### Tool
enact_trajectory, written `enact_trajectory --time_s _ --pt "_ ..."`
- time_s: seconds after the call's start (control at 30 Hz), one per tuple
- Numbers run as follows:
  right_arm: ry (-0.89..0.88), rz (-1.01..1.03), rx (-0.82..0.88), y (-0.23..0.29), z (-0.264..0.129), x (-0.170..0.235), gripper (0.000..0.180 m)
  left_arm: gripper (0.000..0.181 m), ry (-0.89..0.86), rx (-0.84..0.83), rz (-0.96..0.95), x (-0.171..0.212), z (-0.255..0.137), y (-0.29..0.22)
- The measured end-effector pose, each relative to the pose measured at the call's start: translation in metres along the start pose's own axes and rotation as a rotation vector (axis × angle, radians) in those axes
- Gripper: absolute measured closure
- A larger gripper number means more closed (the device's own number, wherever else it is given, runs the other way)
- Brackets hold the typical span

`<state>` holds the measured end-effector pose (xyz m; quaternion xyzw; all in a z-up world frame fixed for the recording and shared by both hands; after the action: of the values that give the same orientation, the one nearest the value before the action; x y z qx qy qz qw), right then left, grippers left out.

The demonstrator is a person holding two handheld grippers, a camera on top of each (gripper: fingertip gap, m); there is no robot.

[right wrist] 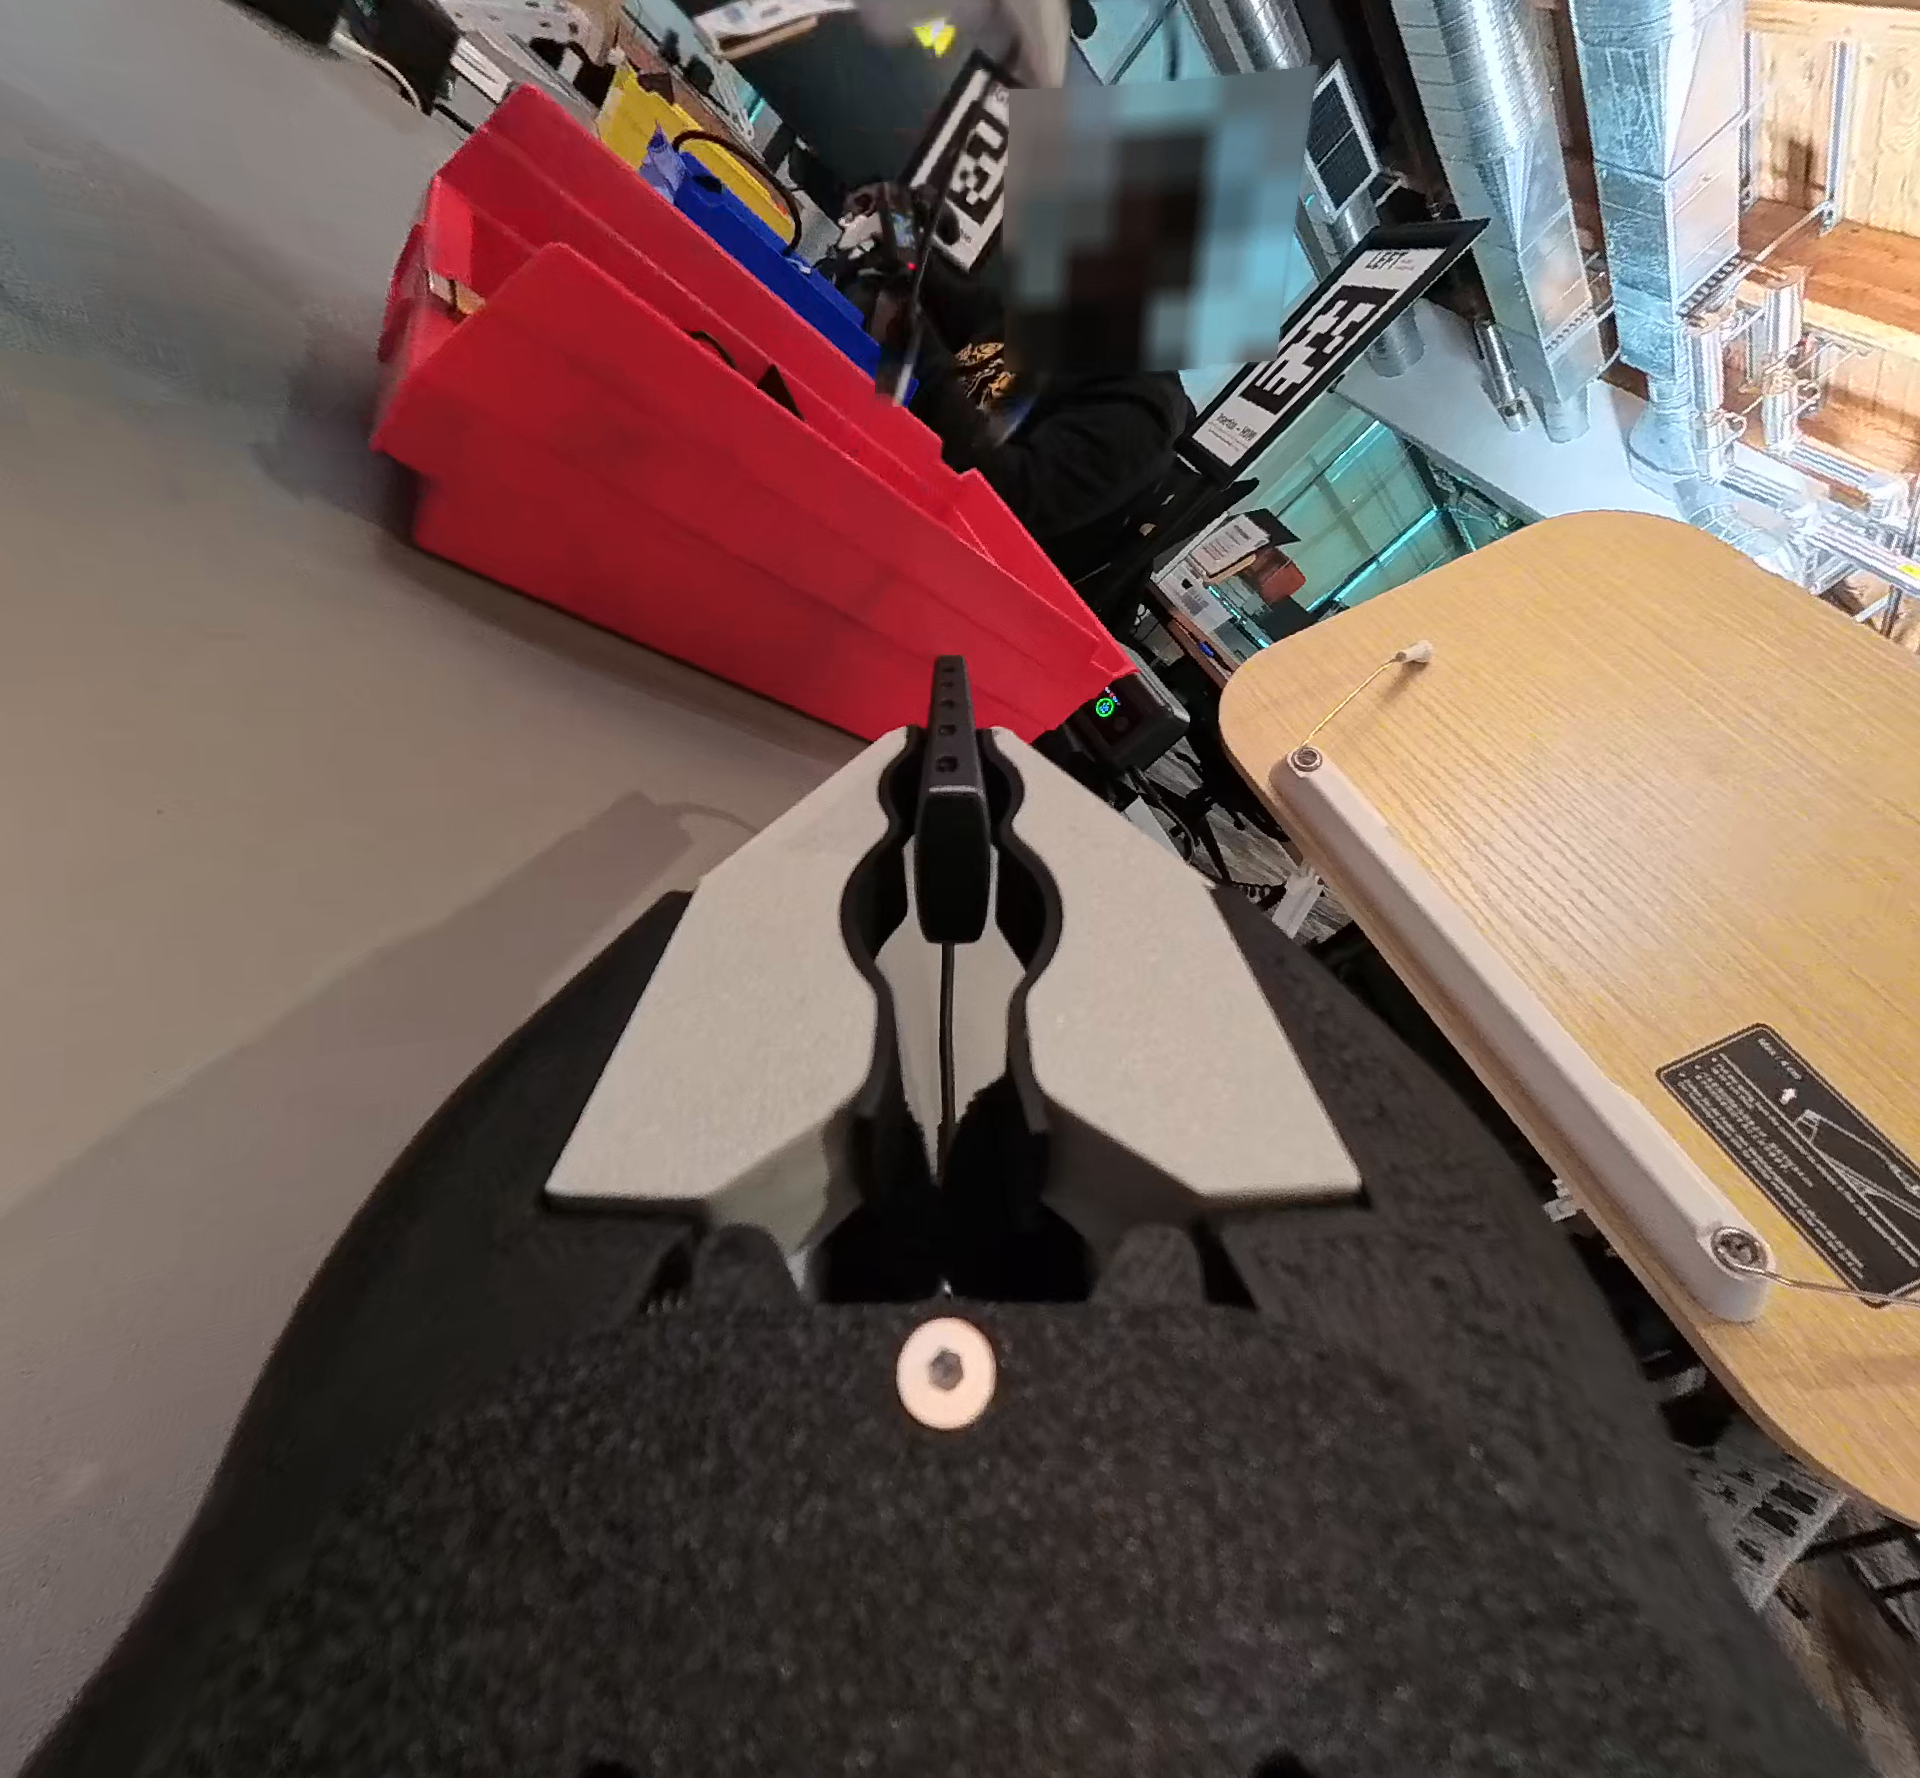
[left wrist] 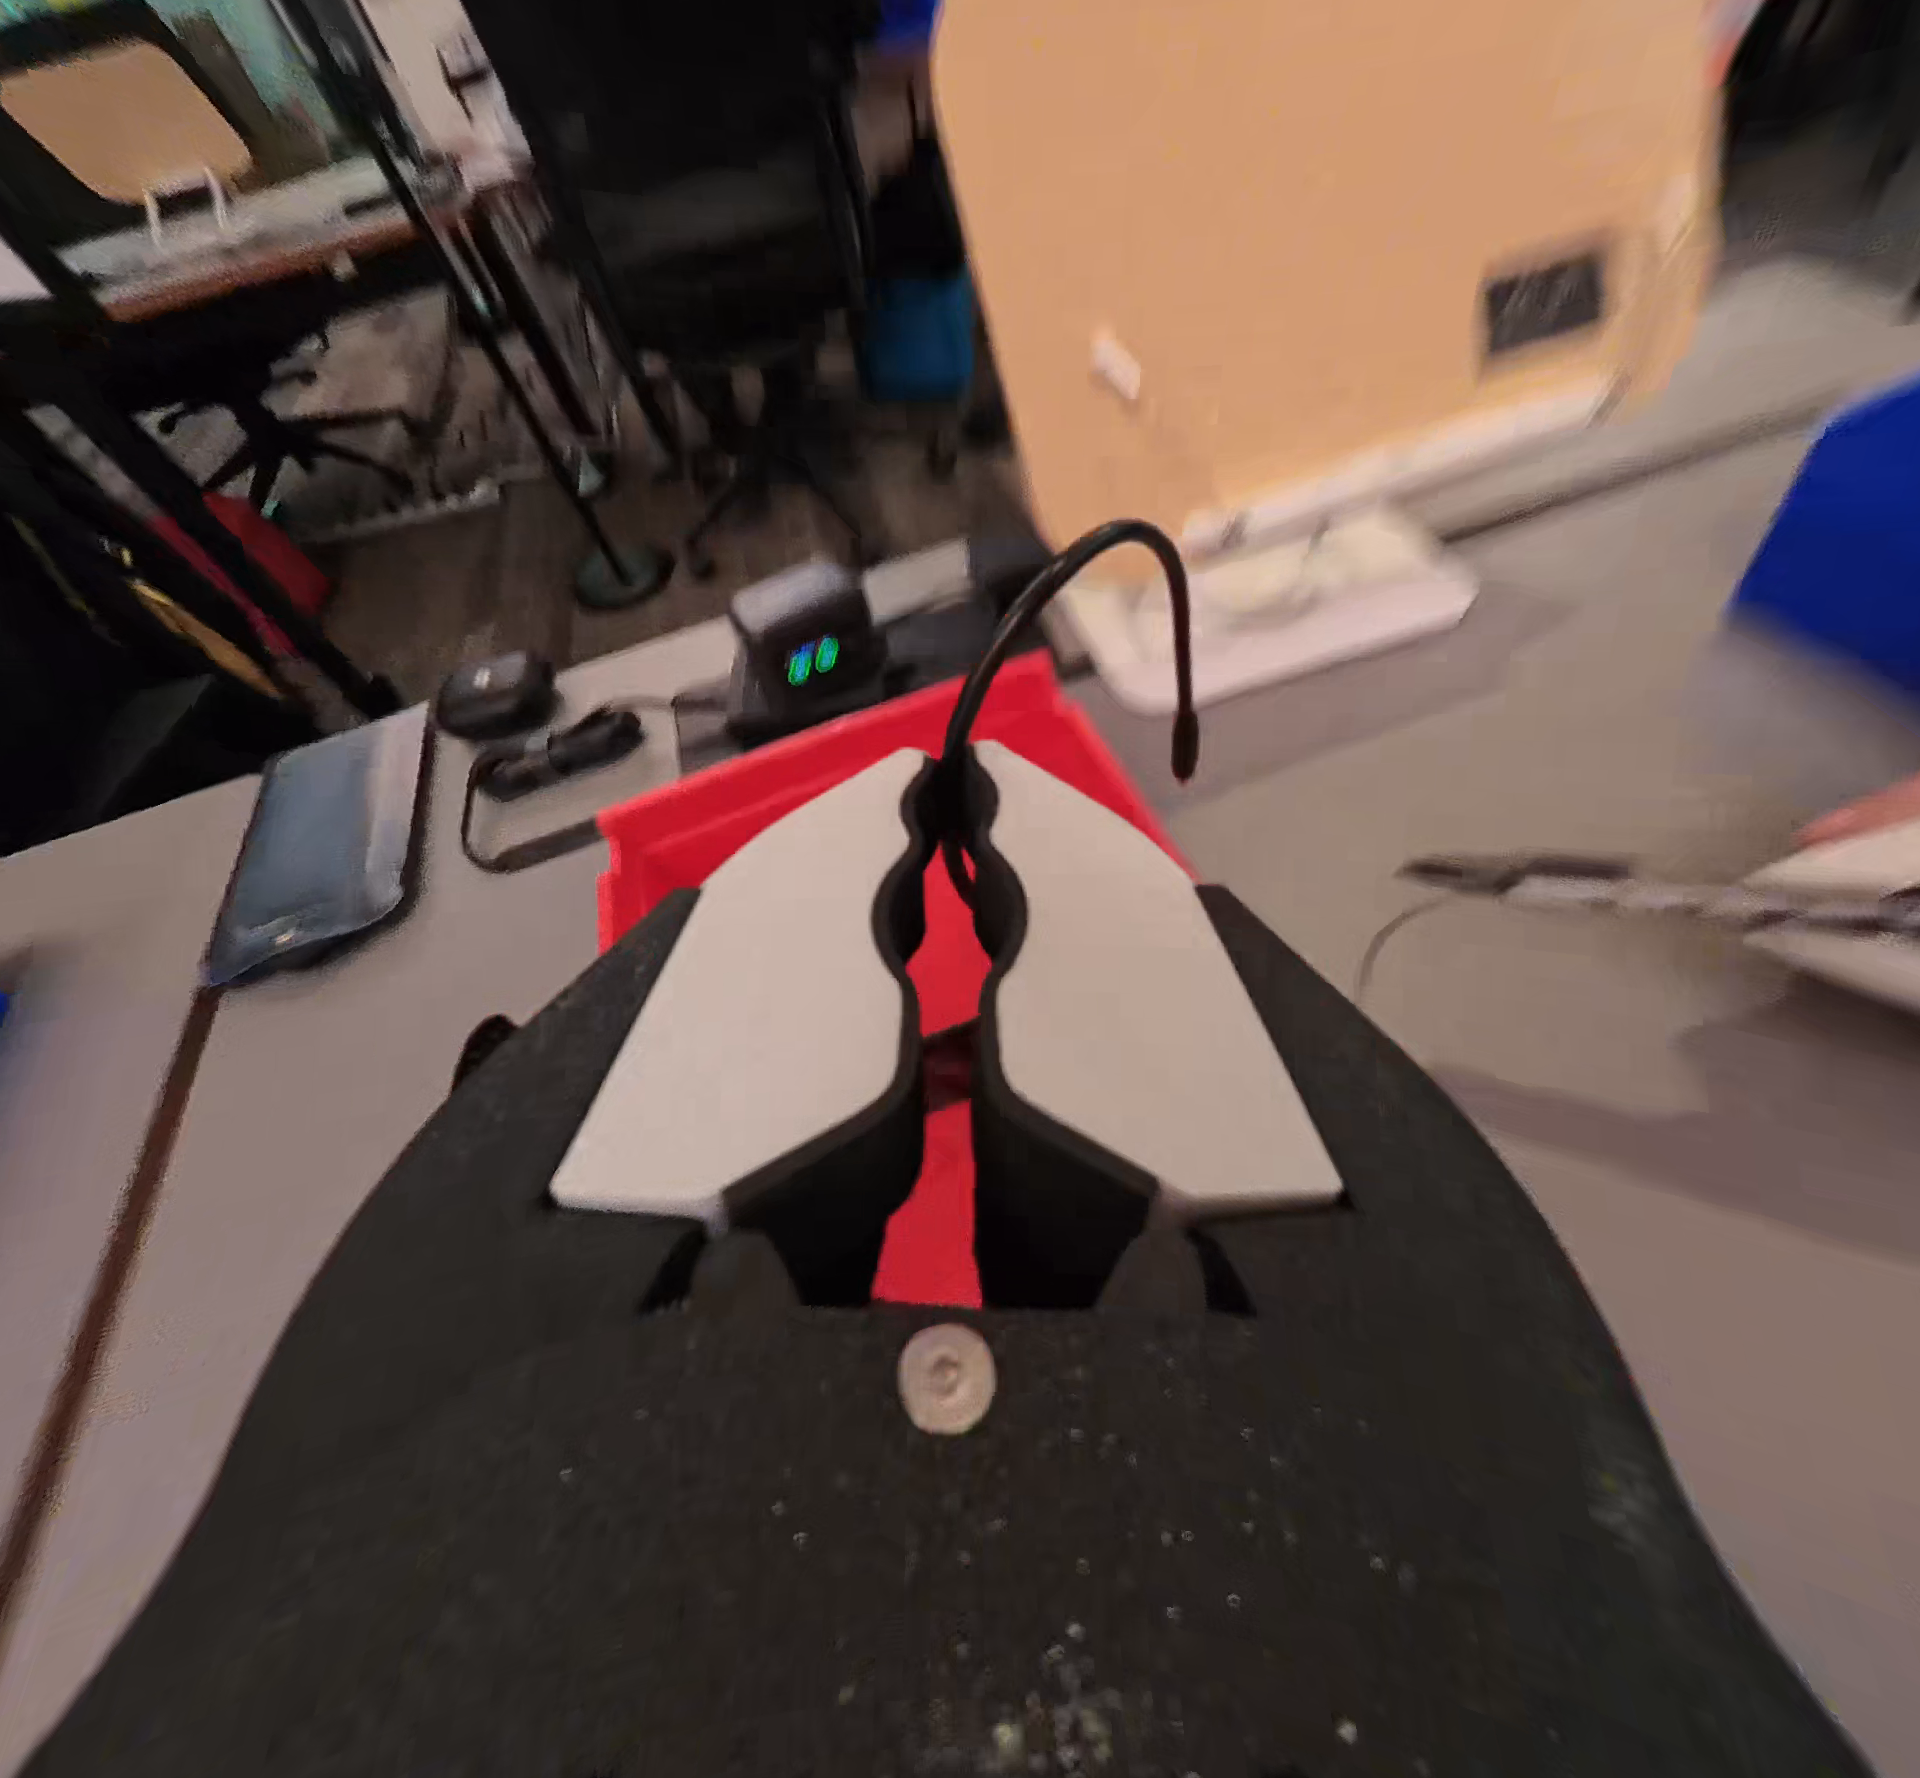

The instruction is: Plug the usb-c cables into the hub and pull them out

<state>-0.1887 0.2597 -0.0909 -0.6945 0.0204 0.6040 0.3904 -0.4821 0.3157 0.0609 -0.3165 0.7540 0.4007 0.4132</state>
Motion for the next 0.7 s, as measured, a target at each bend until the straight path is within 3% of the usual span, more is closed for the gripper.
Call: enact_trajectory --time_s 0.1,0.2,0.3,0.37,0.53,0.7 --pt "-0.003 0.006 0.008 -0.002 -0.001 0.000 0.170 0.179 -0.236 0.052 -0.247 -0.023 -0.053 -0.009" --pt "-0.005 0.010 0.015 -0.003 -0.001 0.000 0.170 0.178 -0.329 0.248 -0.586 -0.011 -0.080 -0.049" --pt "-0.005 0.016 0.019 -0.004 -0.001 0.000 0.170 0.178 -0.203 0.359 -0.834 0.039 -0.077 -0.115" --pt "-0.002 0.018 0.014 -0.004 -0.001 0.000 0.170 0.178 -0.076 0.303 -0.955 0.083 -0.074 -0.152" --pt "0.001 0.008 0.010 -0.003 -0.001 0.000 0.171 0.178 0.138 0.109 -1.067 0.151 -0.085 -0.195" --pt "0.002 0.002 0.005 -0.002 -0.001 0.000 0.170 0.172 0.226 0.117 -0.949 0.157 -0.099 -0.221"
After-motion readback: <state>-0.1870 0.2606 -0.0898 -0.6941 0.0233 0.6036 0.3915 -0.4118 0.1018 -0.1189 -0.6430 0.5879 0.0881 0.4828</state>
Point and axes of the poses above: each gripper's, where its closed fingertips meet, z out along the fingers, x out of its underside, y = z × x across the jaws, the point moved 7 cm from there along -z, back along the fingers, and after that the axes turned 10 degrees about z, right-handed, at the moved point
